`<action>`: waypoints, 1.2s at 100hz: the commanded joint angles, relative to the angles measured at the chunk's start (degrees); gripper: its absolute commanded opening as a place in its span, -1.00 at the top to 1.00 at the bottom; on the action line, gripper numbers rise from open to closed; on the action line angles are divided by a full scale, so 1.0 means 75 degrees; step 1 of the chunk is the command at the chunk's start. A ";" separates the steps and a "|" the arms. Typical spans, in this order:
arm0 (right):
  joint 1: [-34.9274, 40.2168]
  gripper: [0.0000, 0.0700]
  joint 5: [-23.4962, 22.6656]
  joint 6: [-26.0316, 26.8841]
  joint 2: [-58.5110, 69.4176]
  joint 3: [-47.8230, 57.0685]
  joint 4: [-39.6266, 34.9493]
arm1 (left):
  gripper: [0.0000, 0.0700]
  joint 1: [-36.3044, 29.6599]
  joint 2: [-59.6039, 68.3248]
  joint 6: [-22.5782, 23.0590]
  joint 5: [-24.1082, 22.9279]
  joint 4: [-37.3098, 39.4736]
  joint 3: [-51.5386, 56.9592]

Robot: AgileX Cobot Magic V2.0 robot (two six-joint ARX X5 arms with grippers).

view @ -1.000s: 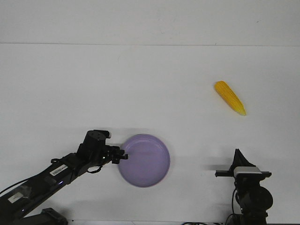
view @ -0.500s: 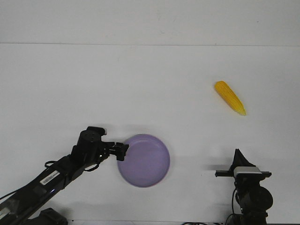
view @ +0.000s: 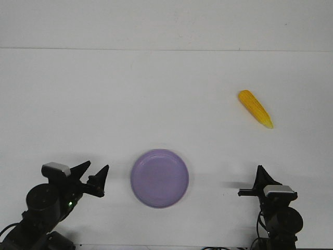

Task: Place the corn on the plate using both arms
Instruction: 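Release the plate and pull the left gripper back, then reach the right gripper to the yellow corn cob and grasp it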

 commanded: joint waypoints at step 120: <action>-0.0204 -0.63 0.0901 -0.2442 1.5291 1.2872 -0.4095 | -0.32 -0.0041 -0.0592 0.0111 -0.0096 -0.0417 -0.0210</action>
